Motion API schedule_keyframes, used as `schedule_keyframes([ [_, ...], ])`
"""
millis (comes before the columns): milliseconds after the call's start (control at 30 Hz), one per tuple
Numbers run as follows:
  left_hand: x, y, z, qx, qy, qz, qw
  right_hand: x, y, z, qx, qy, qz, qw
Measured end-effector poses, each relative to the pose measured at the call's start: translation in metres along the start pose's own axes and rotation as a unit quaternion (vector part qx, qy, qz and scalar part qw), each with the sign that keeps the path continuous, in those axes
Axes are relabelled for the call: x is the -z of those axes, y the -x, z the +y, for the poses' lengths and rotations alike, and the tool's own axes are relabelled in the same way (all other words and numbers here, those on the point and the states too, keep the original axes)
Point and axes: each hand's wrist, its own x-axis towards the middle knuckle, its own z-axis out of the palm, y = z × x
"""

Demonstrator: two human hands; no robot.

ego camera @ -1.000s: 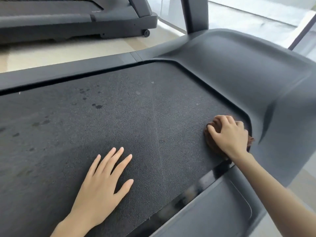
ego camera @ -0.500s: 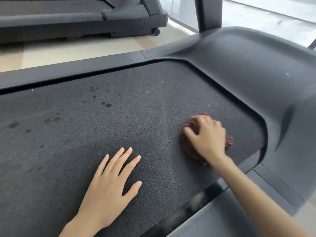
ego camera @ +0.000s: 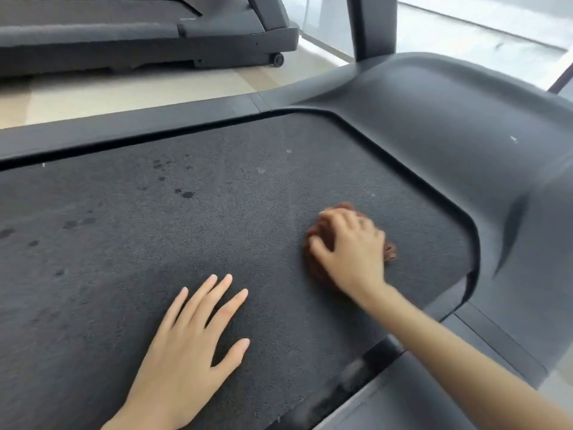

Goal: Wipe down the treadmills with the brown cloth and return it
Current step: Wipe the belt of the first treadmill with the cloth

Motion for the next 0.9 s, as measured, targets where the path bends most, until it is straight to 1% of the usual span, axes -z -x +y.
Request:
schedule_keyframes([
  [33,0.0,0.0,0.0,-0.001,-0.001,0.001,1.0,-0.001,0.015,-0.011,0.071,-0.018,-0.006,0.997],
  [100,0.001,0.0,0.0,-0.007,-0.001,-0.002,1.0,0.002,0.038,-0.018,0.198,-0.055,-0.046,0.978],
  [133,0.001,0.0,0.0,-0.007,-0.002,-0.004,1.0,0.006,0.036,-0.014,0.242,-0.069,-0.077,0.965],
  [167,0.001,0.001,0.0,-0.006,-0.003,-0.005,1.0,0.009,0.026,-0.004,0.256,-0.075,-0.103,0.958],
  [200,0.001,0.001,0.0,-0.004,-0.002,-0.005,1.0,0.012,0.013,0.008,0.242,-0.076,-0.116,0.96],
  [233,0.002,0.001,0.0,-0.002,0.001,-0.005,1.0,0.012,-0.004,0.022,0.204,-0.073,-0.111,0.97],
  [300,0.003,0.002,0.0,-0.001,0.006,-0.006,1.0,0.016,-0.042,0.06,0.097,-0.051,-0.081,0.991],
  [367,0.004,0.002,0.0,-0.002,0.011,-0.005,1.0,0.026,-0.071,0.1,0.0,-0.034,-0.073,0.997],
  [433,0.004,0.001,-0.001,-0.007,0.013,-0.004,1.0,0.036,-0.078,0.13,-0.034,-0.028,-0.092,0.995],
  [533,0.002,0.001,-0.001,-0.007,0.014,-0.003,1.0,0.052,-0.051,0.154,-0.018,-0.021,-0.116,0.993],
  [667,-0.001,-0.001,-0.003,-0.009,0.015,0.006,1.0,0.065,0.007,0.162,0.012,-0.004,-0.091,0.996],
  [767,-0.003,-0.002,-0.003,-0.007,0.009,0.009,1.0,0.063,0.034,0.136,0.034,-0.01,-0.059,0.998],
  [900,-0.003,-0.002,-0.002,-0.003,0.011,0.013,1.0,0.052,0.054,0.074,0.086,-0.045,-0.062,0.993],
])
